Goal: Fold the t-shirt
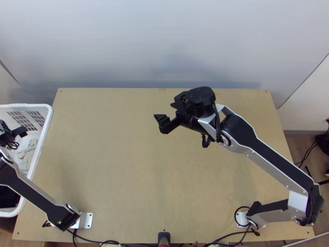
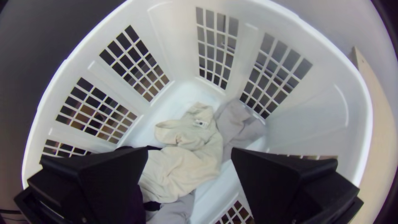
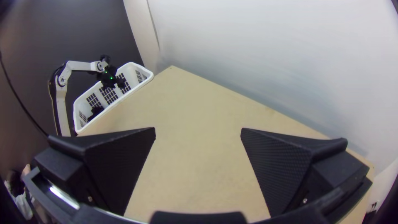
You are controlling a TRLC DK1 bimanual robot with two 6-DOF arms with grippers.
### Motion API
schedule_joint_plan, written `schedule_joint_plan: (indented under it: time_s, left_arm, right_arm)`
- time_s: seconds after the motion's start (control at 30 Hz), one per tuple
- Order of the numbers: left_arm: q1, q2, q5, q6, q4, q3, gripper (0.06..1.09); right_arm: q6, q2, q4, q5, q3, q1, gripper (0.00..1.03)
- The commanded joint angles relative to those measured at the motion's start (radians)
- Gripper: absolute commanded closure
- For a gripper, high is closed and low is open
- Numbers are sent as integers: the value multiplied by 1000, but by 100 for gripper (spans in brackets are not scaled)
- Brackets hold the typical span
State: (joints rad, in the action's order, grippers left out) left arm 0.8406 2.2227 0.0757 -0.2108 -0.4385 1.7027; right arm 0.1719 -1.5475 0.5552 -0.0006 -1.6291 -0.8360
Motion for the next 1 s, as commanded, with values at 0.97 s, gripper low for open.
schedule_joint_plan:
  time_s: [0.97]
  left_arm:
    - [34, 629, -14, 50, 32, 546, 11]
  right_arm:
    - [-26, -63, 210, 5, -64, -69, 7]
